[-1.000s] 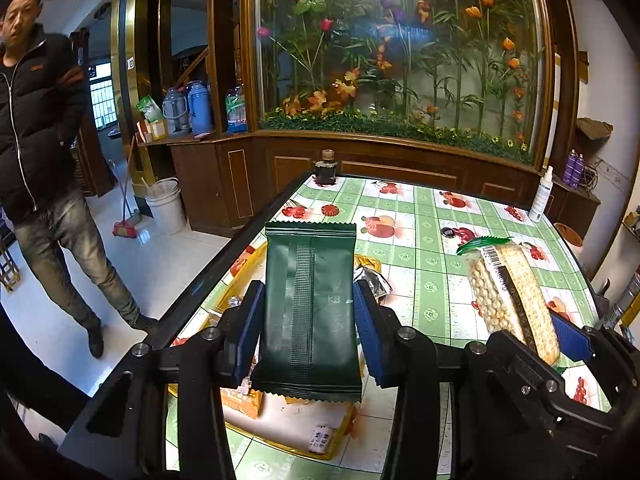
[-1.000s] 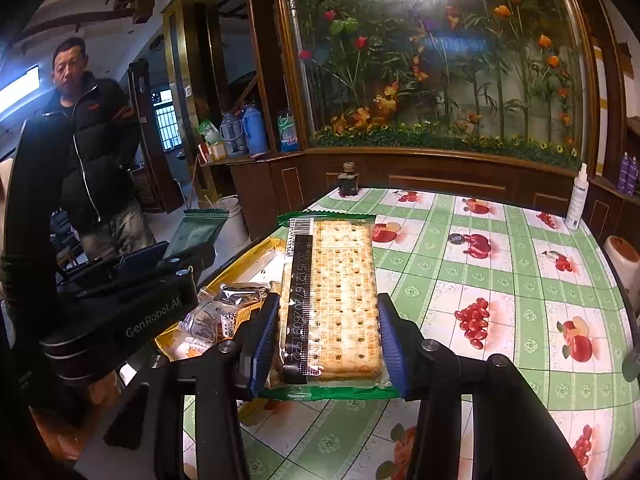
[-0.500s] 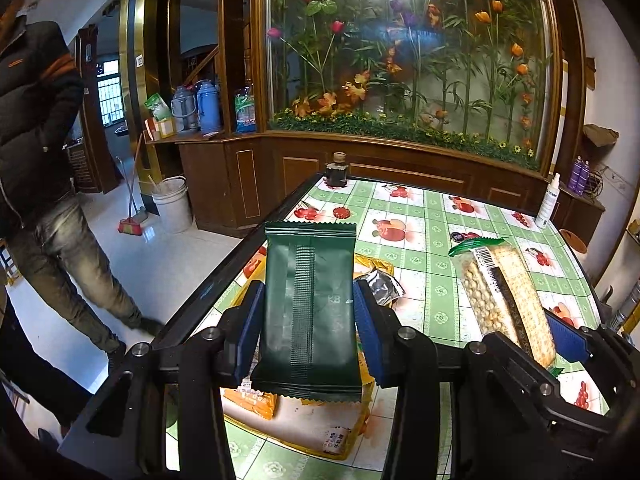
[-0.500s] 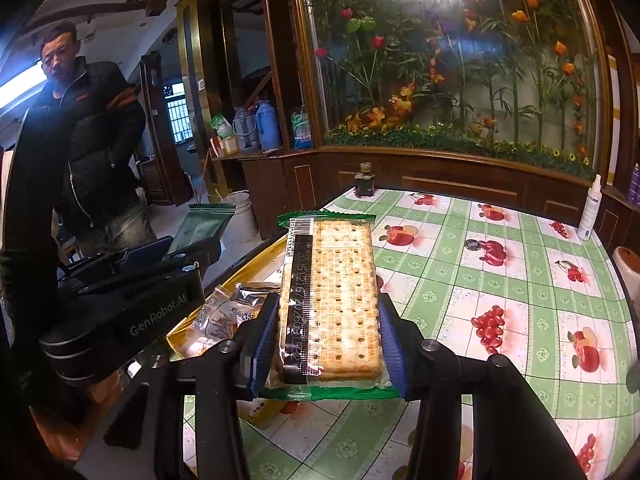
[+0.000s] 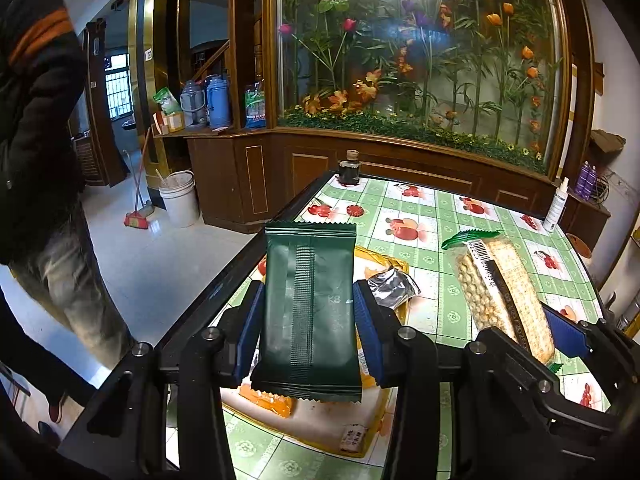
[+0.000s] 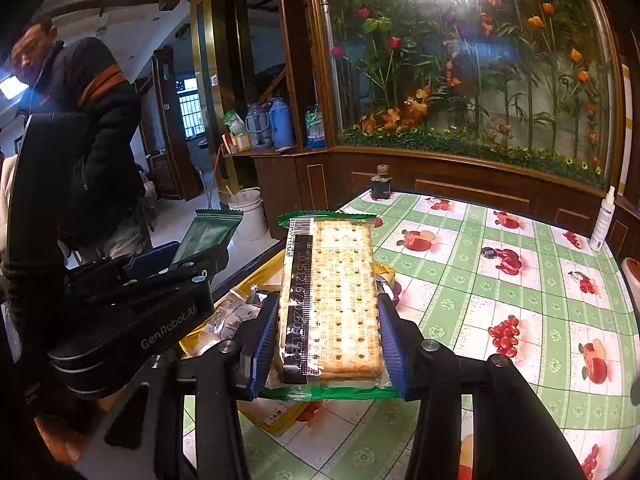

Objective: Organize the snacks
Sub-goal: 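Carry the green pack and cracker pack over the tray with both tools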

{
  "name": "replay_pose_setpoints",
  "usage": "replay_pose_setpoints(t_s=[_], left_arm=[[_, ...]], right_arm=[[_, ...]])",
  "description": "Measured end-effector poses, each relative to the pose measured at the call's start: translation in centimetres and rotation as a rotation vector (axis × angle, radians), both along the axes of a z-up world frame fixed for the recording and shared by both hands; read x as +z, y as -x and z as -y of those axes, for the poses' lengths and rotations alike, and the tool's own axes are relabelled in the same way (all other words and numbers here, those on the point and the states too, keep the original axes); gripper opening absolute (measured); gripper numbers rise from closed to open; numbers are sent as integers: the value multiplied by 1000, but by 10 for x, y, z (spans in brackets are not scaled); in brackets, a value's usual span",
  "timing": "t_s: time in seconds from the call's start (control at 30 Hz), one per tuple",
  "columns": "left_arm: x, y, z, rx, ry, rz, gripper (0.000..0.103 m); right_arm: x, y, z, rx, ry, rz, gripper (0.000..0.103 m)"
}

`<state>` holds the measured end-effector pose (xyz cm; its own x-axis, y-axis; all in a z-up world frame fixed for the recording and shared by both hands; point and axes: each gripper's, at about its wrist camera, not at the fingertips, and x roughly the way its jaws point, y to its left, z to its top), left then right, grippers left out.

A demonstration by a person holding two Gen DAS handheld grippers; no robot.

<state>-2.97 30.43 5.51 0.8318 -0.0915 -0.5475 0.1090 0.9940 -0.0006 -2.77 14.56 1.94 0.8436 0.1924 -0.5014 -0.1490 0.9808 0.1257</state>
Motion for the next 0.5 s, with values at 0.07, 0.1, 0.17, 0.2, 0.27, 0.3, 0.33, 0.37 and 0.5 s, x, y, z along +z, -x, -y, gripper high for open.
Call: replay_pose_setpoints(t_s=[0.07, 0.1, 0.17, 0.2, 0.27, 0.3, 0.33, 0.37, 0.5], left_arm=[[0, -1, -3, 4, 0, -1, 42], [0, -1, -3, 5, 0, -2, 42], [-1, -1, -6, 9, 2, -4, 43], [-1, -1, -7, 11, 4, -5, 42], [-1, -2, -9, 16, 5, -6, 42], [-2, -2, -10, 20, 5, -7, 42], [-2, -3, -12, 24, 5, -10, 42], [-3, -3, -13, 29, 5, -12, 42], [-4, -7, -18, 43, 4, -20, 42]], right_arm=[[0, -2, -2, 7, 0, -1, 48], [0, -3, -3, 8, 1, -1, 48], [0, -5, -4, 10, 1, -1, 48], [-1, -6, -5, 12, -2, -2, 48], [-1, -9, -6, 15, -5, -4, 48], [-1, -10, -6, 17, -5, -5, 48], [-2, -12, -7, 19, -7, -6, 48], [-2, -13, -7, 22, -9, -6, 48], [-3, -19, -13, 37, -8, -10, 48]])
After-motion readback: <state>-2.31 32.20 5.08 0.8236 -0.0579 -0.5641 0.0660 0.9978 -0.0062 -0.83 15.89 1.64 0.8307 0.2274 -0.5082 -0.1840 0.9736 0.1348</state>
